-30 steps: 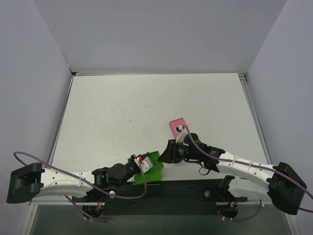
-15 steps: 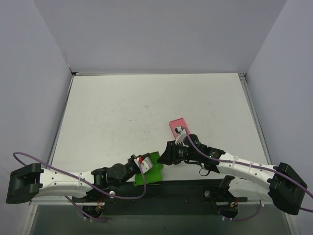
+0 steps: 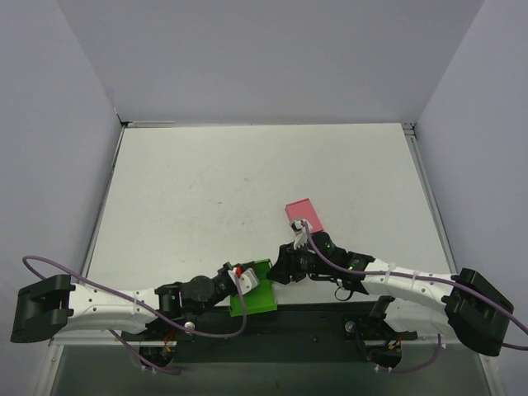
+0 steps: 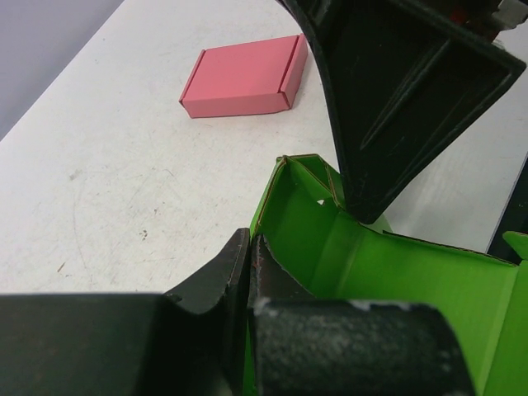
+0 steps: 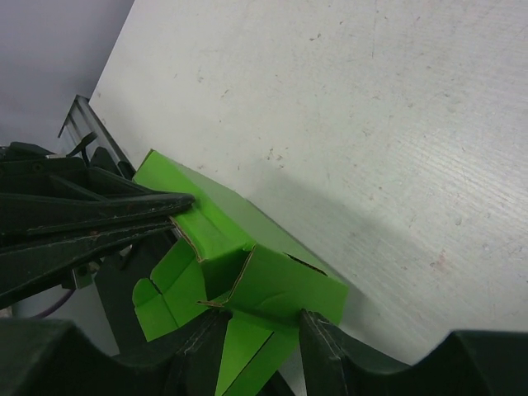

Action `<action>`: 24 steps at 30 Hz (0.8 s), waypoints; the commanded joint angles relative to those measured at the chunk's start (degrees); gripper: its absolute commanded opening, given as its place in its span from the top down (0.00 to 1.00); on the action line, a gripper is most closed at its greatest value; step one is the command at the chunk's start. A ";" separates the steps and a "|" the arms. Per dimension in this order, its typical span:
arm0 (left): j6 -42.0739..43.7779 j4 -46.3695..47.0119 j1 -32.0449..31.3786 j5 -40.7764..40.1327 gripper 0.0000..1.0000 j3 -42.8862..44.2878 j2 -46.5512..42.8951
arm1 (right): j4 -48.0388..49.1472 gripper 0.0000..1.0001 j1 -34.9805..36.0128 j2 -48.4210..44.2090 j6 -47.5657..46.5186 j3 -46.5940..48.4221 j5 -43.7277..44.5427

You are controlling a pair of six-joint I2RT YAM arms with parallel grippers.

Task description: Fold the paper box

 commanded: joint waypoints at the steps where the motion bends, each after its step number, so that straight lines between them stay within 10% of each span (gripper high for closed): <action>1: -3.13 7.59 -0.23 6.36 1.00 1.70 0.67 | 7.13 0.60 0.65 1.53 -3.19 -1.37 2.76; 24: -4.27 6.45 -0.32 4.09 1.00 6.18 11.30 | 11.28 0.69 1.79 -0.14 -3.46 -0.67 4.17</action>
